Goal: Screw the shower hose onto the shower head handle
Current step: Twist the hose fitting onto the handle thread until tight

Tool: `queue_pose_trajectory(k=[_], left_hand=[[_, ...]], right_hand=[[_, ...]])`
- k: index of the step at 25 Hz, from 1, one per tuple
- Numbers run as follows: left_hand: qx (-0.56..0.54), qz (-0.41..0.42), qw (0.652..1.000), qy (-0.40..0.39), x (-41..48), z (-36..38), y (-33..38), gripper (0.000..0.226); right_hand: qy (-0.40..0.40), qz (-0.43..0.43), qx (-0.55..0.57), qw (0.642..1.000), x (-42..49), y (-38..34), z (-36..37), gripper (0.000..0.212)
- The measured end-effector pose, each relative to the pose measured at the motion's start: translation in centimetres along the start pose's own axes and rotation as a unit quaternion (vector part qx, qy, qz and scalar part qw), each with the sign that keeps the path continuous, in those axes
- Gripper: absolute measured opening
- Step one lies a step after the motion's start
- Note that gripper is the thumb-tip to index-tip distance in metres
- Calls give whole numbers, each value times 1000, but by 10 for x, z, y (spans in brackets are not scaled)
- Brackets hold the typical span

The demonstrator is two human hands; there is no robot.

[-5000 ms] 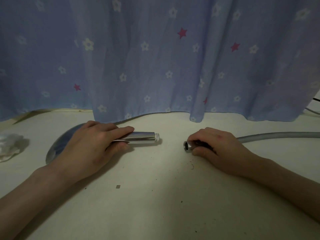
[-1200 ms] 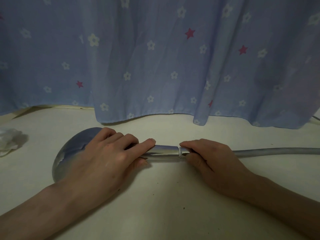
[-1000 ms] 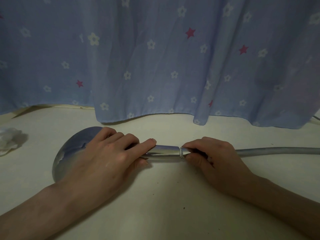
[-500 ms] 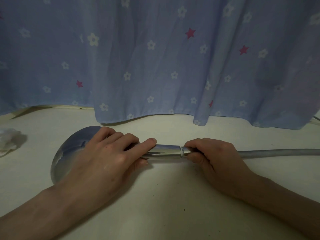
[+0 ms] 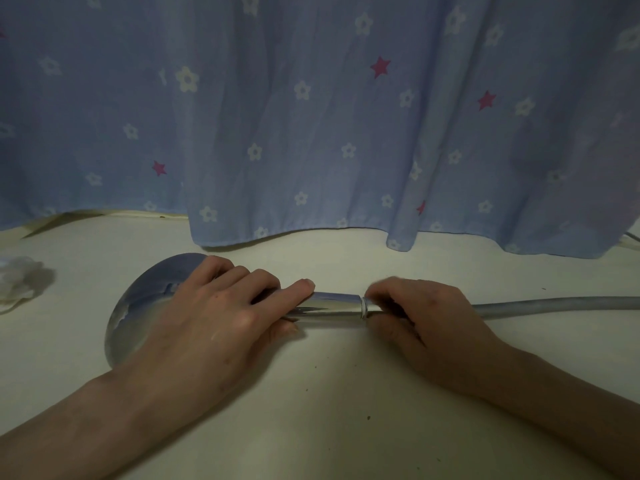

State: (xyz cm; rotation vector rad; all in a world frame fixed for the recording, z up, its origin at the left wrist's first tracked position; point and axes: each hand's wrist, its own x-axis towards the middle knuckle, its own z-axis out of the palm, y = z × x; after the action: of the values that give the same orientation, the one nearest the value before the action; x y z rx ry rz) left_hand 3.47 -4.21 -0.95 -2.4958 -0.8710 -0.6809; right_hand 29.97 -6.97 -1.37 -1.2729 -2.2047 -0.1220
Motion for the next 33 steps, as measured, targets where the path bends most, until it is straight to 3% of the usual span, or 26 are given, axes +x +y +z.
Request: queue_pose_trajectory(k=[3, 8, 13, 21, 26, 31, 33], left_hand=[[-1, 1, 1000, -1, 0, 0, 0, 37], [0, 4, 1000, 0, 0, 0, 1, 36], [0, 2, 1000, 6, 1, -1, 2, 38], [8, -2, 1000, 1, 0, -2, 2, 41], [4, -5, 1000, 3, 1, -2, 2, 45], [7, -1, 1000, 1, 0, -1, 1, 38], [8, 0, 1000, -1, 0, -1, 1, 38]], right_hand=[[5, 7, 16, 1000, 1, 0, -1, 28], [24, -16, -17, 999, 1, 2, 2, 56], [-2, 7, 12, 1000, 0, 2, 1, 28], [21, -18, -10, 1000, 1, 3, 3, 42], [24, -12, -9, 1000, 1, 3, 1, 31], [42, -28, -36, 998, 1, 5, 4, 60], [31, -25, -42, 998, 1, 5, 5, 60]])
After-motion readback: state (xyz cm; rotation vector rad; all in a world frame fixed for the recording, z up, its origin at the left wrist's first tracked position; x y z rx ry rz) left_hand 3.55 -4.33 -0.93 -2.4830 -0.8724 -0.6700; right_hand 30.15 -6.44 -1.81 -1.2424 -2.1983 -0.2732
